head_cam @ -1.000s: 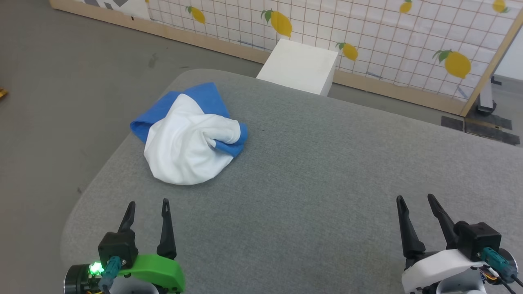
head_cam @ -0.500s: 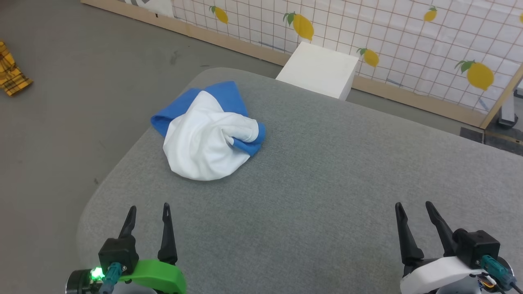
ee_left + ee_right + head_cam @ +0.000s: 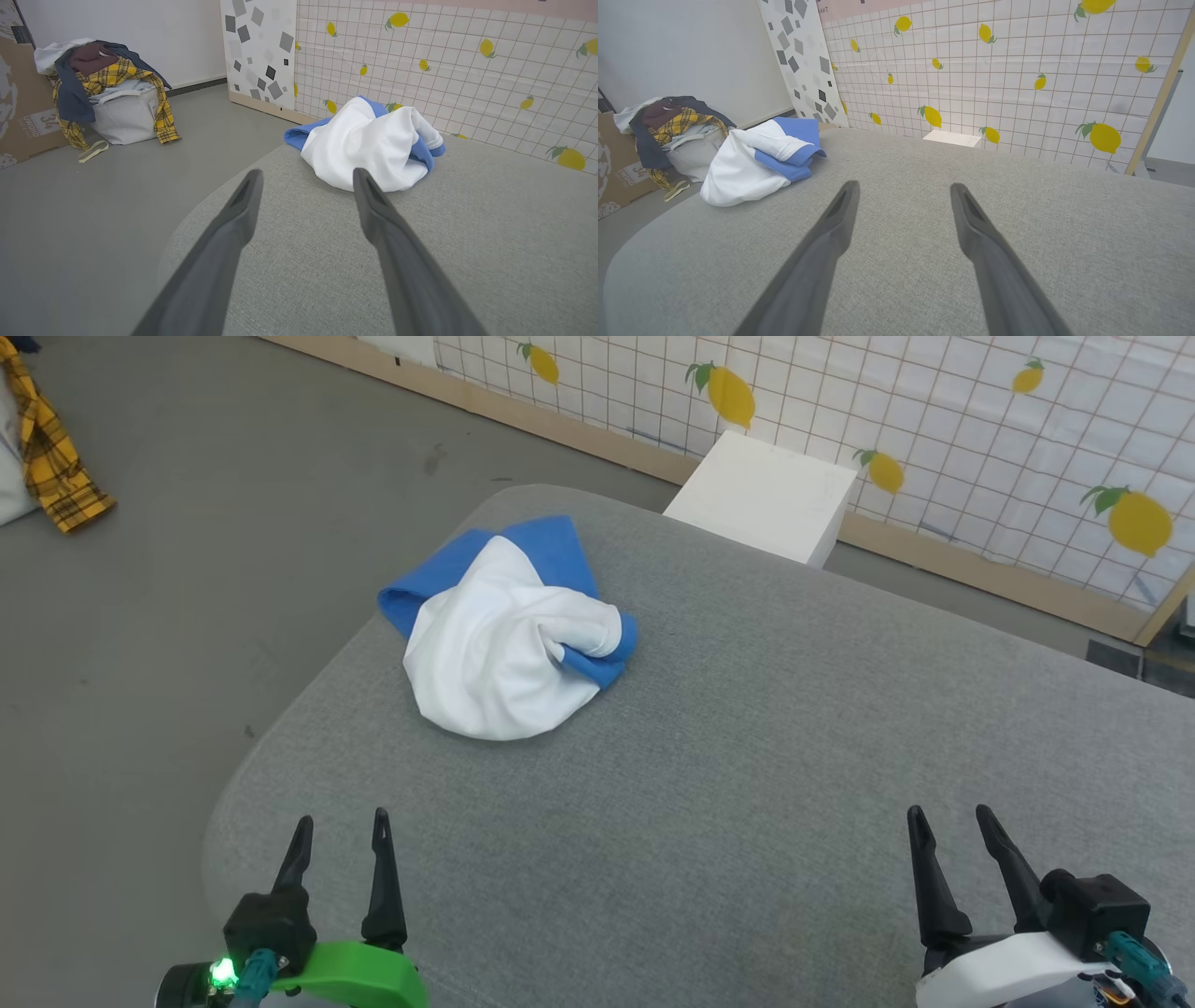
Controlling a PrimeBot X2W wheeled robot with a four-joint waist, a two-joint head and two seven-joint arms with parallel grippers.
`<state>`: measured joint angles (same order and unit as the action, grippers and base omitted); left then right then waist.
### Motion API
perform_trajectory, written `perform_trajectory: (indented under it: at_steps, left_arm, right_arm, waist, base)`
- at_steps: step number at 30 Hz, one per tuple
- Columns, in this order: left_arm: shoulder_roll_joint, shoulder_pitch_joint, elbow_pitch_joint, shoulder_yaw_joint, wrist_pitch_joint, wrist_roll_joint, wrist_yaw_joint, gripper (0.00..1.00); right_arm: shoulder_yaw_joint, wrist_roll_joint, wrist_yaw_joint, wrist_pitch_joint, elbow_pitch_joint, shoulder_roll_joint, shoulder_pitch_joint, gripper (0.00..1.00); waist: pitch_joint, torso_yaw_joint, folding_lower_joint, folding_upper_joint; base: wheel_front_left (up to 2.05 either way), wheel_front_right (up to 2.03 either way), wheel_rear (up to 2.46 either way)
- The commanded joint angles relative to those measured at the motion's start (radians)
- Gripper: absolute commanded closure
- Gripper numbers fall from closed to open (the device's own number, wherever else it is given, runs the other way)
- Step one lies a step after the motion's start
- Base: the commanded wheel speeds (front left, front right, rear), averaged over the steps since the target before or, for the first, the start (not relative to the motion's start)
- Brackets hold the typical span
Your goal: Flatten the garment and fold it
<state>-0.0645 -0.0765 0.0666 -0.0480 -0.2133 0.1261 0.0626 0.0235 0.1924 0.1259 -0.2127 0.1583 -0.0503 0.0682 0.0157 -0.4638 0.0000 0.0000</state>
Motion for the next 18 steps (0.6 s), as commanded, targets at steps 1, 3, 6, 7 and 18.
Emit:
perform_trajectory:
  at_steps: [1,3,6,7,18]
  left_arm:
    - [-0.004,-0.004,0.004,0.000,-0.011,0.024,-0.003,0.00]
    - [-0.006,0.013,0.011,-0.002,-0.015,0.038,-0.016,0.00]
    - [-0.022,0.062,0.030,-0.006,-0.017,0.053,-0.040,0.00]
    - [-0.027,0.081,0.036,-0.007,-0.014,0.059,-0.047,0.00]
    - [-0.097,0.419,0.221,0.017,0.135,0.202,-0.143,0.00]
  right_arm:
    - [0.003,0.009,0.004,-0.011,0.006,0.000,0.015,0.00]
    - [0.005,0.010,0.004,-0.015,0.009,0.000,0.014,0.00]
    - [0.005,0.011,0.004,-0.022,0.014,0.000,0.010,0.00]
    - [0.005,0.011,0.004,-0.024,0.016,0.000,0.009,0.00]
    - [0.022,-0.018,0.005,-0.026,0.002,0.000,-0.027,0.00]
  waist:
    - [-0.003,-0.006,0.0000,0.0000]
    - [-0.006,-0.011,0.0000,0.0000]
    - [-0.012,-0.012,0.0000,0.0000]
    - [-0.014,-0.012,0.0000,0.0000]
    - [-0.104,0.062,0.0000,0.0000]
  base:
    - [0.00,0.00,0.00]
    - [0.00,0.00,0.00]
    - [0.00,0.00,0.00]
    - [0.00,0.00,0.00]
    - [0.00,0.00,0.00]
